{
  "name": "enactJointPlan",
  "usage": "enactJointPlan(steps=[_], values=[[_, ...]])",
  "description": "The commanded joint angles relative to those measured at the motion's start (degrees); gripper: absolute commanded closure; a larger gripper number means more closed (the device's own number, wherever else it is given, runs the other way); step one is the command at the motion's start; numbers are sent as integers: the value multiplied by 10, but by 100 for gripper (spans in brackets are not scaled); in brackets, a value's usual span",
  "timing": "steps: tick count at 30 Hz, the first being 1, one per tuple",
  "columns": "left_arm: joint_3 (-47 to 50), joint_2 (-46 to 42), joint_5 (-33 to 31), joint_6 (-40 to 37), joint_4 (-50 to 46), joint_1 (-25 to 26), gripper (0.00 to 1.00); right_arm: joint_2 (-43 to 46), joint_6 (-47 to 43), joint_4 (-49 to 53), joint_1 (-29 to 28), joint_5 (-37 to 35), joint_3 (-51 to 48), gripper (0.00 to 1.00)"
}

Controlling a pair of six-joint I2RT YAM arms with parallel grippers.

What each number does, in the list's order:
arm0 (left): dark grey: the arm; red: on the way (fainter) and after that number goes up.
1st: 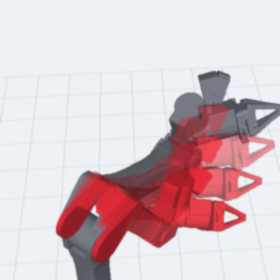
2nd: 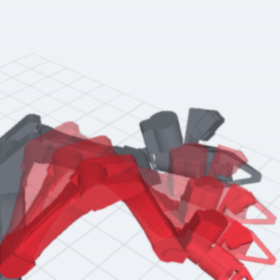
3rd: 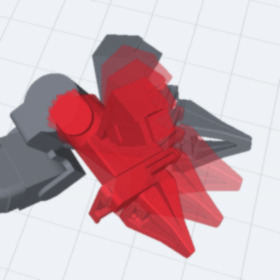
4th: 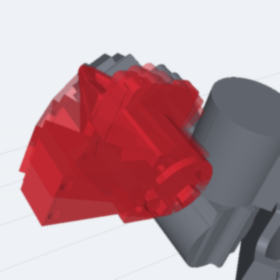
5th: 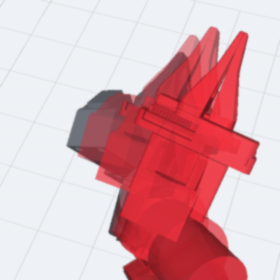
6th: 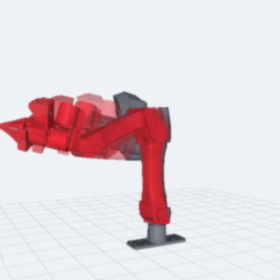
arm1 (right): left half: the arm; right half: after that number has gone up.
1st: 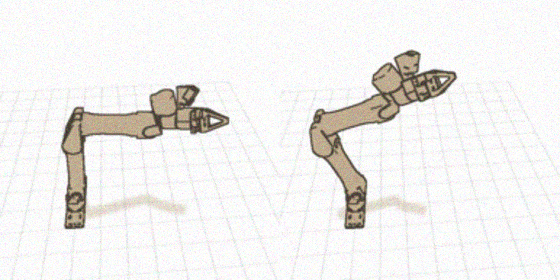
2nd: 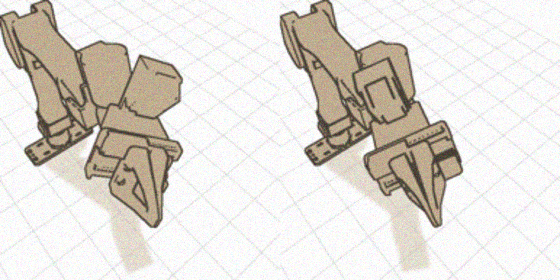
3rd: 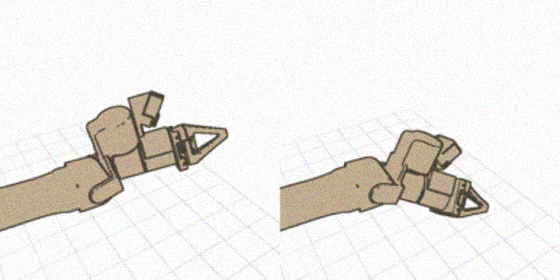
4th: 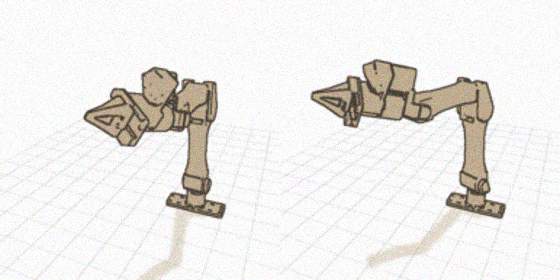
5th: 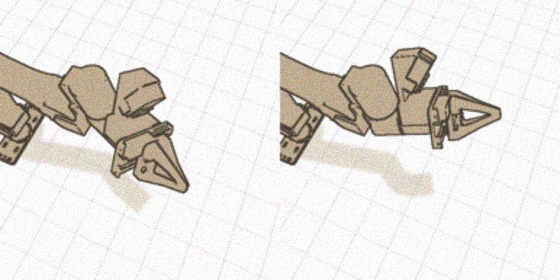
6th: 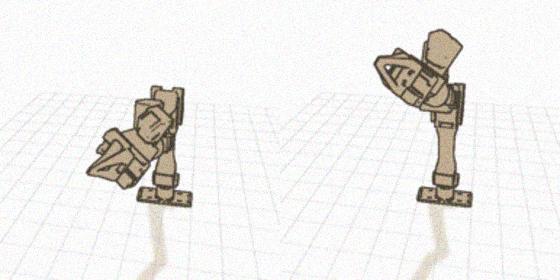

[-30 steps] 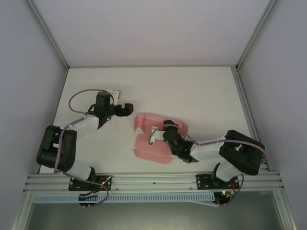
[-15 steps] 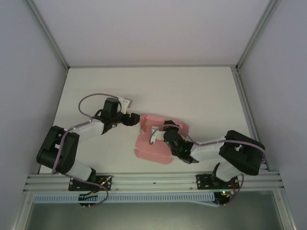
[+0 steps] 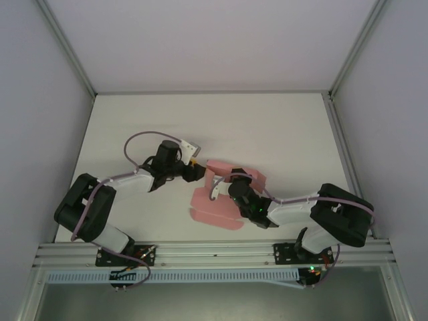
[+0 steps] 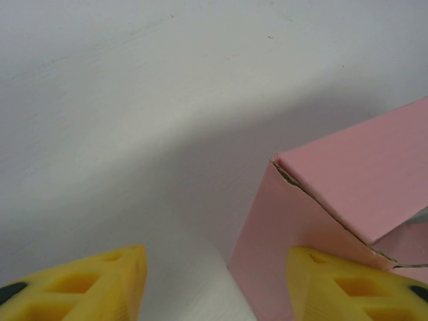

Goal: Assemble paper box

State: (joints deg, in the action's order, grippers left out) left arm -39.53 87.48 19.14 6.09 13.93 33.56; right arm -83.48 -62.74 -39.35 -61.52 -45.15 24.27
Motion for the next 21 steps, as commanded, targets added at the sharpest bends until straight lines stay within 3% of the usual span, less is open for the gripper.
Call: enactJointPlan(steps=[1,3,5,6,11,16,21], values=[[5,3,-13,17,3,19,43,17,18,2,-5,9,2,100],[13,-19,-71,29,-15,19,42,24,18,7,-4,4,0,100],[23,-43,-127,32,-40,18,28,33,22,13,-1,2,-3,100],[30,-58,-143,31,-50,15,27,37,25,21,1,3,-2,100],[68,-125,-151,20,-64,6,20,43,38,46,7,9,3,100],[71,-122,-104,-1,-46,2,25,40,43,55,9,15,8,100],[39,-67,22,-45,-23,4,38,42,46,59,11,18,10,100]])
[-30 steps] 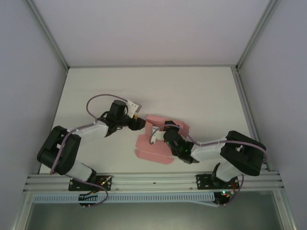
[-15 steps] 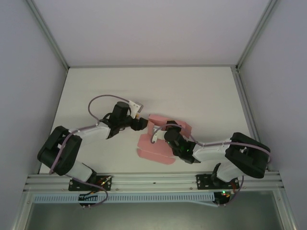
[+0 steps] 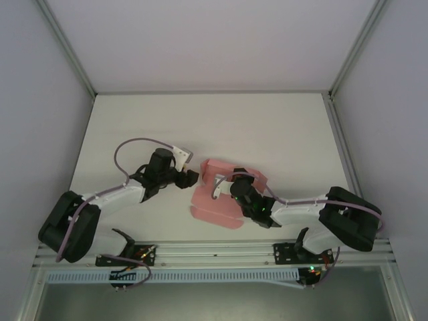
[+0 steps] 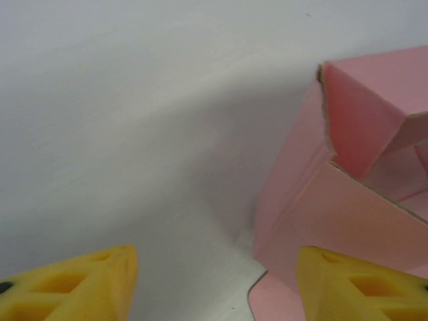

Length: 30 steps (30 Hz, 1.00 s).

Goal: Assemble paper box

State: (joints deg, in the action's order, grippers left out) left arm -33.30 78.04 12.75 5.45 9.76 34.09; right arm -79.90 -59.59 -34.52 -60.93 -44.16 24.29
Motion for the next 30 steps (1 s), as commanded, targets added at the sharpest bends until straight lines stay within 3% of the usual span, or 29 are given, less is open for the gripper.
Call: enactJointPlan(steps=[1,4,12,17,21,26,30], values=[[-30,39,111,-46,18,-1,39,7,16,13,5,9,10,100],[-49,67,165,-65,6,2,45,12,21,21,6,10,11,100],[-53,106,154,-36,82,13,48,14,39,45,6,21,19,100],[-53,123,79,-12,119,38,51,17,60,68,5,27,25,100],[-56,134,-21,-6,134,69,53,20,74,84,4,30,27,100],[-69,154,-108,-8,123,91,64,20,82,96,3,29,31,100],[-70,165,-151,-6,116,96,80,22,89,106,3,30,32,100]])
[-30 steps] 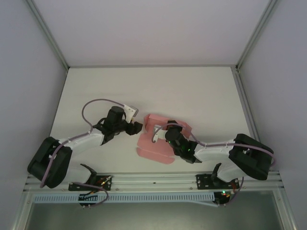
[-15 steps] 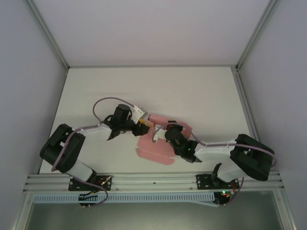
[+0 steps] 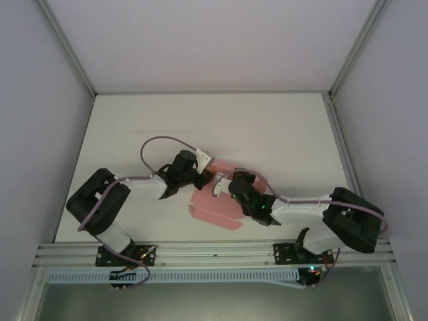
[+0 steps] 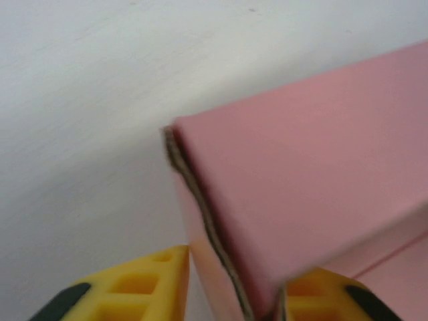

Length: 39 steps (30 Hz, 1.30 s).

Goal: Assemble paper box

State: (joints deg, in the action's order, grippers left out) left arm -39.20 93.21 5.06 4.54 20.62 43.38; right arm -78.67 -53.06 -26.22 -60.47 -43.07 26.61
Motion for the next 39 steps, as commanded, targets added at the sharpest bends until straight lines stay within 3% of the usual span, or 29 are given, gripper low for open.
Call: enactJointPlan(steps=[1,9,12,14,22,24,30,32,34,38,39], values=[[-10,14,-84,3,7,4,83,8,26,26,-1,19,10,100],[0,22,-298,24,-11,30,98,7,40,49,-2,2,16,100],[-5,23,-401,23,-38,46,100,5,47,63,-1,-3,20,100],[-7,24,-437,35,-43,50,100,4,52,67,-1,-5,21,100],[-4,46,-429,60,11,67,98,-3,78,94,-1,26,29,100],[12,43,-373,44,52,69,85,-8,84,97,-1,33,30,100],[65,13,-271,37,128,67,71,-12,101,117,-1,59,37,100],[73,7,-260,40,141,67,73,-9,109,122,-2,67,39,99],[78,6,-250,35,150,68,81,0,125,143,-2,86,48,96],[75,13,-251,33,155,67,89,39,166,189,-3,140,65,83],[76,14,-250,29,159,67,91,55,173,203,-3,158,68,75]])
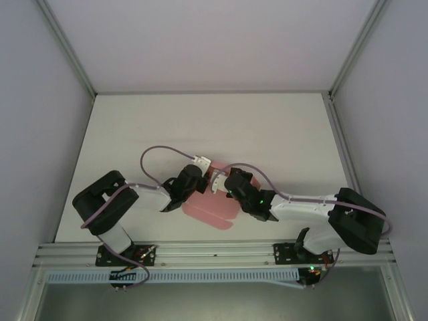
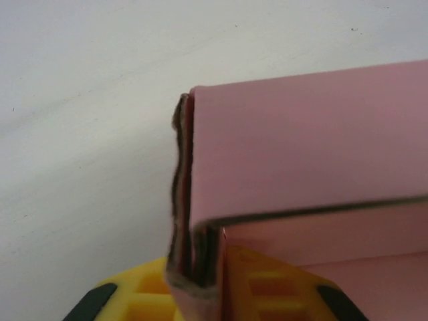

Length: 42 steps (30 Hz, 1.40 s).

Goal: Assemble paper box

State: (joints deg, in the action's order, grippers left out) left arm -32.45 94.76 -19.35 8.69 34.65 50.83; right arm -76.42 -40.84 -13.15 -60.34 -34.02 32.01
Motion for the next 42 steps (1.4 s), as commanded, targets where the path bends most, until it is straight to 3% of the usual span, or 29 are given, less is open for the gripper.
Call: enactJointPlan(steps=[1,5,10,13,16,23,29,42], values=[[10,-2,-4,-14,22,-7,91,48,57,78,-4,80,13,67],[23,-4,9,-27,47,-7,93,117,106,90,-2,106,16,41],[28,7,21,-43,69,-7,94,206,203,47,30,104,29,24],[26,15,28,-48,76,-7,94,211,329,62,99,148,58,19],[29,16,36,-52,85,-7,94,160,444,128,158,188,117,16],[35,17,55,-58,97,-8,90,-31,479,237,188,293,235,20],[36,22,61,-58,99,-11,90,-91,520,219,198,376,229,25],[36,23,68,-55,99,-16,85,-188,552,230,175,363,171,35]])
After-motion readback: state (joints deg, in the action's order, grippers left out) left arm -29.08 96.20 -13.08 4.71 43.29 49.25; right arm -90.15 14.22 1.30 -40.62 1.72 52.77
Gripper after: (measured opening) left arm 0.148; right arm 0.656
